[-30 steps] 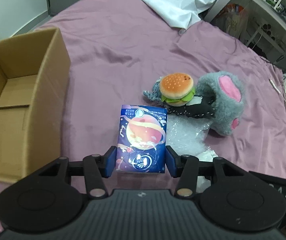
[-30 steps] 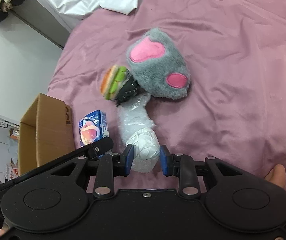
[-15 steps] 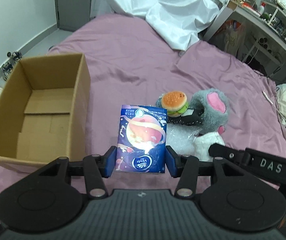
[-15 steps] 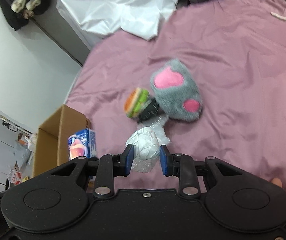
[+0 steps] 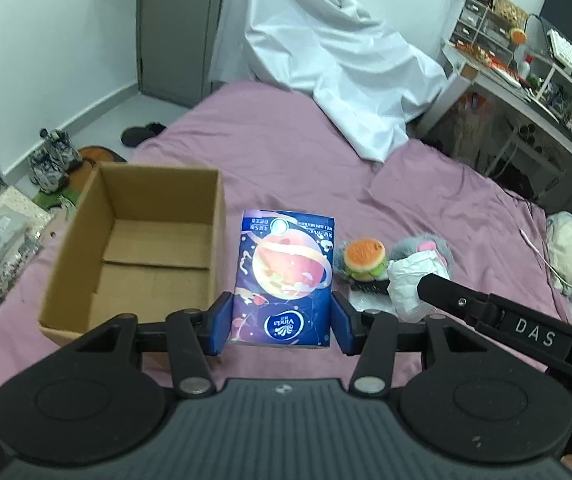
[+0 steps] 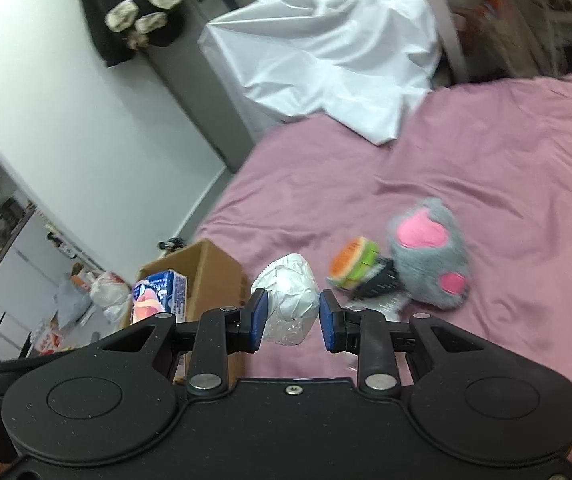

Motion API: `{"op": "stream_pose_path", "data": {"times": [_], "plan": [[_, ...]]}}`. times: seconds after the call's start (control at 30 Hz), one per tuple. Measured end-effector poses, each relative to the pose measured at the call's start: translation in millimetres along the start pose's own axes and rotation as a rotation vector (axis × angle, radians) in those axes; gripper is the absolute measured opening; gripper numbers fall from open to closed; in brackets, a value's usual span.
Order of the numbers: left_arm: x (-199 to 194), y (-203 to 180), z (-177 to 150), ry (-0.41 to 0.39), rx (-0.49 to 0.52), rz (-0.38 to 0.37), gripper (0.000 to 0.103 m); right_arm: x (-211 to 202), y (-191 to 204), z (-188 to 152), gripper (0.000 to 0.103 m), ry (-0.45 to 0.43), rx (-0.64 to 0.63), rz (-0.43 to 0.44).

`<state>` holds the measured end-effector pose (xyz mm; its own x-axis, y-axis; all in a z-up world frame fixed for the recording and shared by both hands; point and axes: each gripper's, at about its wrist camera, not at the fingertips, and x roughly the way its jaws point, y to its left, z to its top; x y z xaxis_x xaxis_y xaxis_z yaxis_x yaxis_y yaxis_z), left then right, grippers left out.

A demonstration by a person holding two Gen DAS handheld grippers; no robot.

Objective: Organize soft objects
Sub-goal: 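Carry the white ball with the right tool while the left tool carries the tissue pack to the box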

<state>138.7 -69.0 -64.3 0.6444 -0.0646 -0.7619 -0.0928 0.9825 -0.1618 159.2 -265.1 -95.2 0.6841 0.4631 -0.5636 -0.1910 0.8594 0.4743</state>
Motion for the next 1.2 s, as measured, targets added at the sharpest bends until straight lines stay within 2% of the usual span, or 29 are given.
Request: {"op": "stream_pose_path", "data": {"times": [0.1,0.67,1.2], "plan": [[-6.0,8.0,4.4,-0.017,-0.007,0.009,0.050,3.2,11.0,4.5,0.028,0.000,-0.031,0.029],[-13.3,63.1,21.7,-0.060,-0.073,0.061,0.050,31.0,51.9,17.5,0.028,-0.012,-0.139,0.064],[18.4,110.1,45.3,-0.055,-0.130,0.058,0.050,74.0,89.4,24.3,0.028,-0.002,-0.196,0.080]]}}
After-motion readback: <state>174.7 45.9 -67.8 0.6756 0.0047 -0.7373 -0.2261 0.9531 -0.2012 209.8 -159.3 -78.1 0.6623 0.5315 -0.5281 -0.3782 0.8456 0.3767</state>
